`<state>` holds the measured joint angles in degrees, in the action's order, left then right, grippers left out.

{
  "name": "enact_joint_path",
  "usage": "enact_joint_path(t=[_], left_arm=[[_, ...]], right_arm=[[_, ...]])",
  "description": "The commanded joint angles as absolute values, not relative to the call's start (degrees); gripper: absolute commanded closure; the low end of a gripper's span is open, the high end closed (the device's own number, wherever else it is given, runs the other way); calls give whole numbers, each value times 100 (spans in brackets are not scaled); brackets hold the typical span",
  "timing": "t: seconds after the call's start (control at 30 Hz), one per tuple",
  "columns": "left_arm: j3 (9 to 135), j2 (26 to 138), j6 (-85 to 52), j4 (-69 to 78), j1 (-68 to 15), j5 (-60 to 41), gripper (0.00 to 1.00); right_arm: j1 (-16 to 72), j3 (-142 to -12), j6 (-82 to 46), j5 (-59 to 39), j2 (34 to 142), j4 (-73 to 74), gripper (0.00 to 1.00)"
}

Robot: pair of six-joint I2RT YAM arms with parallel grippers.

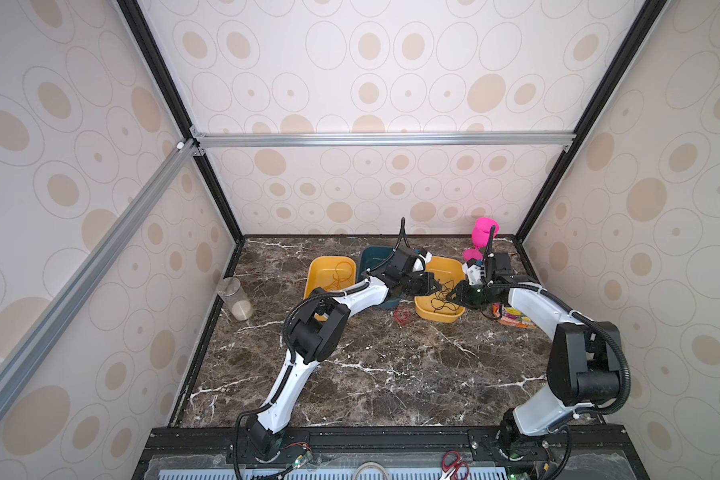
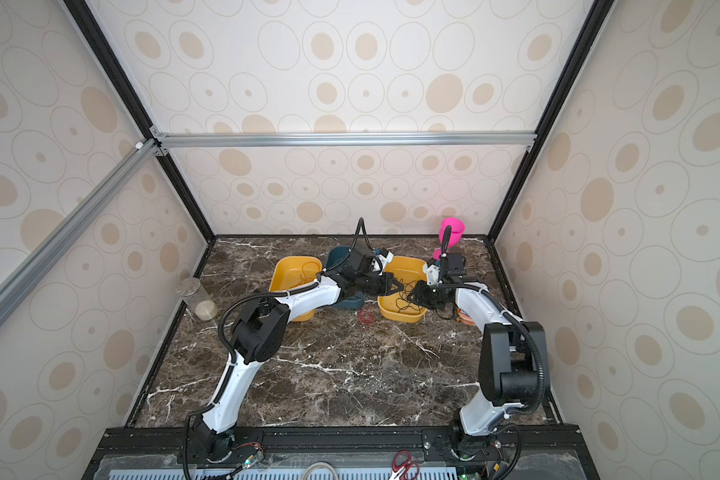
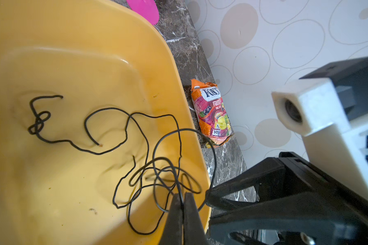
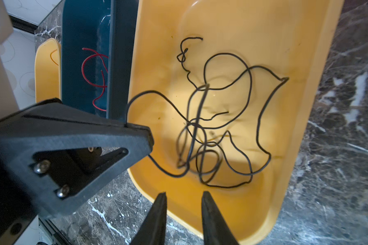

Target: Untangle the cables

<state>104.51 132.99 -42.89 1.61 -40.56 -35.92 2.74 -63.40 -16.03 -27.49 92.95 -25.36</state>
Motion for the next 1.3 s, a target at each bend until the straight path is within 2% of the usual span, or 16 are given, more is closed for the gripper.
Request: enact_joint_path(t=[0.0,0.23,0.47,0.6,0.73,0.87,1.03,1.27], left_arm=[[10764,13401,-4370,193,-4009,-3641,100],[10970,13545,-4500,196,-3973,-3617,100],[11688,14021,-4460,-399,-3974,-3336,100],[12196,14280,-4293,-1010,-3974,-3001,86],[12317,14183,-4203,-1161,-3974,-2775,64],[12337,13959,-4132,-1143,-3973,-2733,50],[12312,13582,-3974,-1197,-3974,-2470,41],[11872,12877,-3761,-1139,-3967,-2429,40]], right_arm=[[263,-6293,-1552,-2840,9417,-2370,72],[259,-6262,-1539,-2642,9637,-2381,75],[255,-6175,-1634,-2436,9419,-2487,72],[255,-6117,-1661,-2417,9235,-2526,71],[254,-6139,-1658,-2452,9112,-2612,70],[248,-6149,-1683,-2452,9004,-2642,70],[254,-6168,-1708,-2512,8897,-2716,70],[285,-6095,-1819,-2621,8672,-2731,69]])
